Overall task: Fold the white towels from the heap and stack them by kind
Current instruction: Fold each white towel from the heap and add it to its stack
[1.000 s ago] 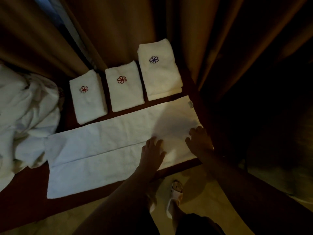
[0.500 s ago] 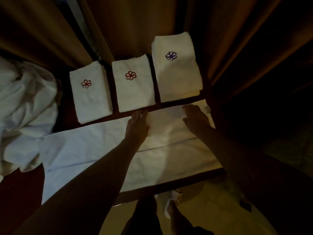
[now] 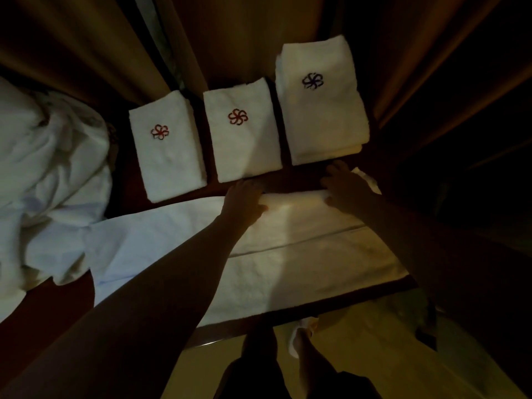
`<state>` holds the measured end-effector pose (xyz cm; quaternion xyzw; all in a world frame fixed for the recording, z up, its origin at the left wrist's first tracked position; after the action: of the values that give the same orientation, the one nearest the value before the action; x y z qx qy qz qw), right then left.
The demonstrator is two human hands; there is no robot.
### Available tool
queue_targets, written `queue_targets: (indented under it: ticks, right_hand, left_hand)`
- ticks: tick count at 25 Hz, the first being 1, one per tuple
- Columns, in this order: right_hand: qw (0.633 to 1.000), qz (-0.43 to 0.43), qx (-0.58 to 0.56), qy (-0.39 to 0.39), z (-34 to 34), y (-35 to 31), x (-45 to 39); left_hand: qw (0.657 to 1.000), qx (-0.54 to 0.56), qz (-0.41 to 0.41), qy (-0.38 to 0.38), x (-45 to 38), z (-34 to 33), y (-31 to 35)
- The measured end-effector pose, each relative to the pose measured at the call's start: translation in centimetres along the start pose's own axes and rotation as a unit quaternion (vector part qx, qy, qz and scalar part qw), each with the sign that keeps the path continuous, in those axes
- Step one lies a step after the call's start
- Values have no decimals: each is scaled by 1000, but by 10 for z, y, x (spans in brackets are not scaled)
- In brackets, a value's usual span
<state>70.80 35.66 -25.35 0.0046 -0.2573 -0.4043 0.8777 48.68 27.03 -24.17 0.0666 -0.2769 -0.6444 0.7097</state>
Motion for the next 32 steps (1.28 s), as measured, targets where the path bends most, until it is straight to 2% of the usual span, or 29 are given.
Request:
queue_targets:
  ticks: [2, 5, 6, 8, 10, 12, 16, 20, 26, 29, 32]
  right_hand:
    - [1000, 12, 8, 1, 8, 1, 2]
    - [997, -63, 41, 25, 31, 5, 9]
    - [996, -81, 40, 10, 42, 5, 16]
    - [994, -103, 18, 28, 49, 8, 25]
    - [995, -71, -33, 60, 57, 8, 41]
    - [988, -84, -75, 110, 54, 8, 62]
    - [993, -82, -9, 80, 14, 7, 99]
    - [987, -121, -88, 56, -23, 7, 137]
    - [980, -126, -136, -66, -53, -1, 161]
    - [980, -165, -101, -54, -42, -8, 163]
    - [977, -201, -69, -21, -21, -27, 160]
  left_hand:
    - [1000, 21, 0, 19, 3, 8, -2]
    - [995, 67, -1, 74, 12, 24, -2]
    - [992, 73, -10, 98, 17, 31, 1]
    - [990, 73, -24, 122, 29, 42, 10]
    - [989, 70, -38, 128, 46, 44, 18]
    - [988, 83, -41, 127, 66, 38, 24]
    - [988, 52, -85, 122, 106, 6, 48]
    - [994, 25, -76, 76, 134, -33, 68]
    - [997, 27, -49, -58, 158, -86, 64]
    - [997, 23, -28, -75, 158, -89, 61]
    - [997, -48, -13, -51, 160, -80, 60]
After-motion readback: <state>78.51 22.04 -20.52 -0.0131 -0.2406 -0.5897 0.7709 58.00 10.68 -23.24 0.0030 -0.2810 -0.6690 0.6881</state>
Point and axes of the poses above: each hand's wrist, its own x-axis away from the middle knuckle, its own z-axis out of the back of the hand, y = z × x, the point moved 3 cm from there along -x, towards the middle knuckle, and after that the axes turned 14 degrees about x, right-handed, at the moved point
